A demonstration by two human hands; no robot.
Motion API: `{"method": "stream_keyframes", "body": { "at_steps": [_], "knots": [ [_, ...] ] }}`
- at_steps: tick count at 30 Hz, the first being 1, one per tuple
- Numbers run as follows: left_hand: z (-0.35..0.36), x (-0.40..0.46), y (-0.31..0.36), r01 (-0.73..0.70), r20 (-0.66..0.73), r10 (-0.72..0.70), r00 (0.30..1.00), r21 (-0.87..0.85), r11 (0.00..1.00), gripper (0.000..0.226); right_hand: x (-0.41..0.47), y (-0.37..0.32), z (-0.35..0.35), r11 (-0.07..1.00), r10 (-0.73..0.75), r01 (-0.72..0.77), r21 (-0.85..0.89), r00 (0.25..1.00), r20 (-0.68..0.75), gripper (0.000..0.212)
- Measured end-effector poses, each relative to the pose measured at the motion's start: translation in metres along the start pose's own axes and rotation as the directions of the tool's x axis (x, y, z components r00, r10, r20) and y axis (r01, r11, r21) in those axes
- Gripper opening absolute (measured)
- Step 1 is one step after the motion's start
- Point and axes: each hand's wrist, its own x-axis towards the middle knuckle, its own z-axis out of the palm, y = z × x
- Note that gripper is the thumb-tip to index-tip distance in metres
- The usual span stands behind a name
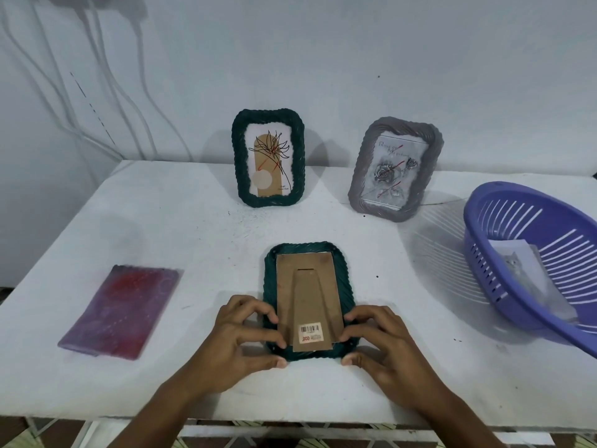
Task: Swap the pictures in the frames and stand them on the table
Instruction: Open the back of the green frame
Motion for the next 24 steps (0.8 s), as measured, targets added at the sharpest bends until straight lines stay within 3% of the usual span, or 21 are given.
{"method": "stream_keyframes", "body": {
  "at_steps": [15,18,20,24],
  "knots": [
    [-0.001,0.001,0.002,-0.021,0.006,0.021,1.000,0.042,0.999,0.016,0.000,-0.004,-0.002,0.998,-0.042,0.044,-0.047,0.999,0.024,0.016],
    [-0.008,0.001,0.008,-0.010,-0.004,0.010,1.000,-0.021,1.000,0.021,0.001,-0.008,-0.009,0.999,-0.015,0.012,0.041,0.998,0.064,0.023],
    [-0.013,0.006,0.019,0.012,-0.088,-0.018,0.996,-0.071,0.997,0.027,0.009,-0.009,-0.017,0.991,0.042,-0.049,0.121,0.997,0.061,0.028],
    [0.001,0.034,0.052,0.167,-0.328,-0.160,0.931,-0.008,0.986,0.041,0.037,0.004,-0.015,0.990,0.123,-0.115,0.079,0.987,-0.101,0.021]
  ]
}}
